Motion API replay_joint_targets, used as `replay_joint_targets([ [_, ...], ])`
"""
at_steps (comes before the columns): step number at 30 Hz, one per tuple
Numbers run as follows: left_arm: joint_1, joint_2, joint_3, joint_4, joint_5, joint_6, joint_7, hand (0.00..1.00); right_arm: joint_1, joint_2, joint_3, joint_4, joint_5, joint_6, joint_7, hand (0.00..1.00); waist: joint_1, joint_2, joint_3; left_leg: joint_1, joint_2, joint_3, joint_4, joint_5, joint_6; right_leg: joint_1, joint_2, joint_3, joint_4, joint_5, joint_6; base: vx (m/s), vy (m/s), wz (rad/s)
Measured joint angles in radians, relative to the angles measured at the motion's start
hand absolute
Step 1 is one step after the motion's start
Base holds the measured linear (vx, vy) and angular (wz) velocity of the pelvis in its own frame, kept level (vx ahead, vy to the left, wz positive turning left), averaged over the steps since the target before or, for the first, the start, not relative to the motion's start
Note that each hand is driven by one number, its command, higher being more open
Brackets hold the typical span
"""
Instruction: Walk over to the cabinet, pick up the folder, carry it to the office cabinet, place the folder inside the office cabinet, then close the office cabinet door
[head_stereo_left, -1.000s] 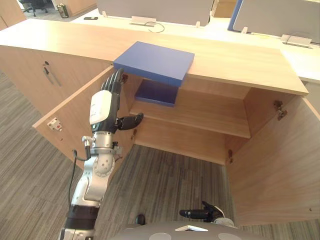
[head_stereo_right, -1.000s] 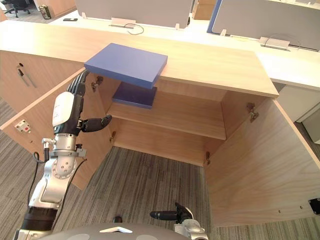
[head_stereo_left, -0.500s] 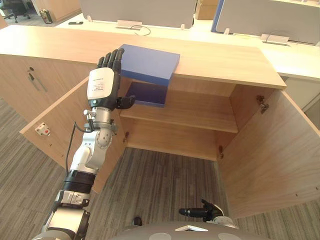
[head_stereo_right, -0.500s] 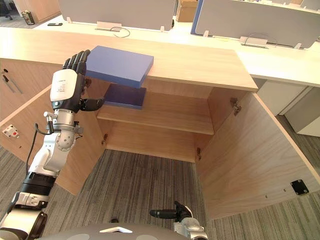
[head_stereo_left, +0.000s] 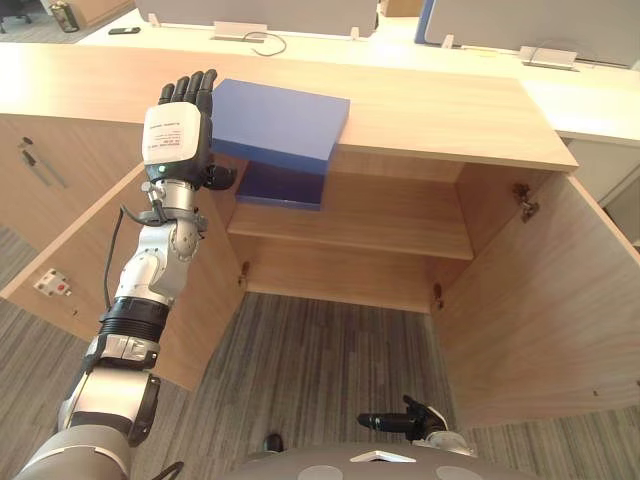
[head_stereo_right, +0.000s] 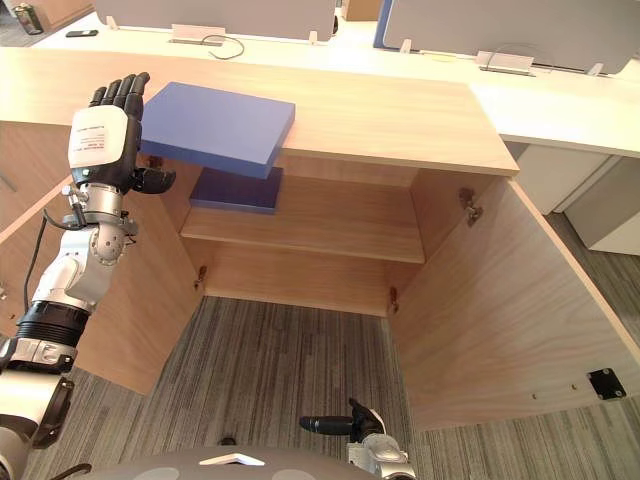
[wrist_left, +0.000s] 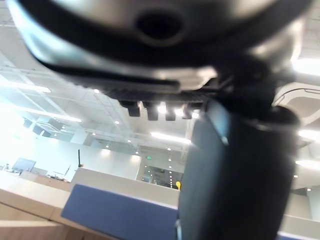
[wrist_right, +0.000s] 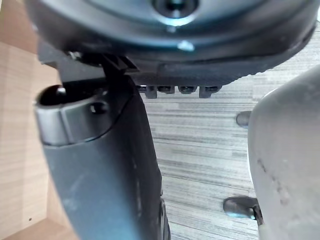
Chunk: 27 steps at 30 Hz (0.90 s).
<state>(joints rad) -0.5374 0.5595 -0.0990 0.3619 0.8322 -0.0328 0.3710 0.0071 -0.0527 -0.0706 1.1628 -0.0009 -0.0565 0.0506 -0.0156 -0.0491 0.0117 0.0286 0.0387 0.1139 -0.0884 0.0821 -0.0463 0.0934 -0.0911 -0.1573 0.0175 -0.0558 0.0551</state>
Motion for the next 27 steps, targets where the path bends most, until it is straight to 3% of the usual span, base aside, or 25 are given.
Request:
replay_joint_targets([
  [2, -0.017, 0.002, -0.005, 0.018, 0.000, 0.000, 0.002, 1.00, 0.004, 0.000, 0.001, 0.000, 0.009, -0.001, -0.007, 1.00, -0.006, 0.005, 0.000, -0.001, 0.013, 0.005, 0.000, 0.001, 0.000, -0.008, 0.007, 0.003, 0.001, 0.019, -0.012, -0.04, -0.007, -0.18],
  [9, -0.086, 0.009, -0.008, 0.099, -0.001, 0.007, 0.009, 1.00, 0.022, -0.002, -0.009, -0.030, 0.027, -0.018, -0.023, 1.00, -0.026, 0.013, 0.001, -0.029, 0.019, 0.030, -0.005, 0.015, 0.002, -0.070, 0.009, 0.032, 0.017, 0.026, -0.011, -0.12, -0.001, -0.22],
  [17, -0.105, 0.010, -0.009, 0.112, -0.006, 0.008, 0.021, 1.00, 0.055, -0.015, -0.038, -0.082, 0.051, -0.021, -0.031, 1.00, -0.041, 0.044, 0.000, -0.044, 0.026, 0.033, -0.006, 0.026, -0.001, -0.081, 0.019, 0.051, -0.016, 0.015, -0.014, -0.14, 0.004, -0.04],
  [22, -0.124, 0.013, -0.039, 0.115, -0.008, 0.007, 0.022, 1.00, 0.057, -0.017, -0.038, -0.080, 0.065, -0.020, -0.032, 1.00, -0.041, 0.036, -0.006, -0.053, 0.019, 0.051, -0.005, 0.024, 0.001, -0.086, 0.013, 0.077, -0.039, 0.016, -0.012, 0.03, 0.024, -0.09],
  [27, -0.126, 0.015, -0.078, 0.152, -0.010, -0.013, 0.022, 1.00, 0.054, -0.016, -0.038, -0.073, 0.065, -0.020, -0.031, 1.00, -0.044, 0.030, -0.010, -0.053, -0.007, 0.075, -0.004, 0.015, 0.009, -0.090, -0.004, 0.094, -0.038, 0.059, 0.010, 0.12, 0.021, -0.11],
])
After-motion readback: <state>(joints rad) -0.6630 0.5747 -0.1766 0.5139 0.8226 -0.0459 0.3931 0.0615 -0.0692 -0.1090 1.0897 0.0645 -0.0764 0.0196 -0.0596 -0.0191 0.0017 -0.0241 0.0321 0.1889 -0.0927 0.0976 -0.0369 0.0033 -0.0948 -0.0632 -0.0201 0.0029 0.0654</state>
